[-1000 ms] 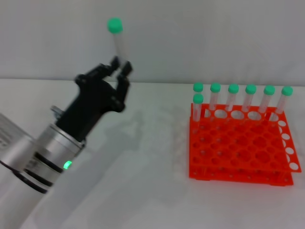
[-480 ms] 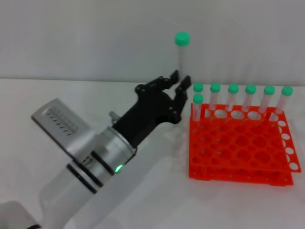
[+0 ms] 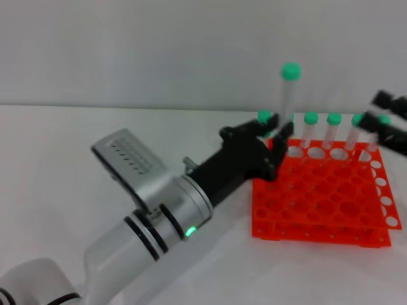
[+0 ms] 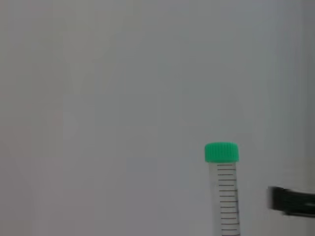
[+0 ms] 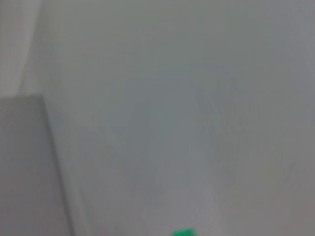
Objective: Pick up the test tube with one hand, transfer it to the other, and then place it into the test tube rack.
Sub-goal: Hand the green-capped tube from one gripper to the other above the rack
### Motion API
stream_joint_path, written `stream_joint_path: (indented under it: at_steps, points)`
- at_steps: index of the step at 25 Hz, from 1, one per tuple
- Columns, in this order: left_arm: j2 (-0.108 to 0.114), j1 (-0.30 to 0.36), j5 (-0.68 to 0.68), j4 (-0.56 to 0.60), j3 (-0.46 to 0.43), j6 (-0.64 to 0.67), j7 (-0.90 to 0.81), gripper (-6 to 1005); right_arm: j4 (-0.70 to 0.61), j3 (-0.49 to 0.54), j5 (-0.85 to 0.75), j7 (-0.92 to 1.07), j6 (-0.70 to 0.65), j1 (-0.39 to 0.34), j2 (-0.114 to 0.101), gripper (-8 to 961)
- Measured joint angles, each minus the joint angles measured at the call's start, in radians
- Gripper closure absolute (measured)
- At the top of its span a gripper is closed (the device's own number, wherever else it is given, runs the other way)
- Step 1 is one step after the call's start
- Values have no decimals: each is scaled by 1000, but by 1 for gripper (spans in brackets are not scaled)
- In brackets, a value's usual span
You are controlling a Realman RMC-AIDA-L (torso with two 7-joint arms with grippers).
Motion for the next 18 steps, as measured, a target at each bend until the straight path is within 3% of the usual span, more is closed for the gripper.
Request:
stream_joint_path:
  at_steps: [6,18]
  points:
    - [-1,-6,85,19,0,-43,-10,806,-2,-1,-74,-39,135,61,27,89]
    - [0,1,94,20,-1,-66,-59,805,-13,8,-120,-33,141,84,48,107]
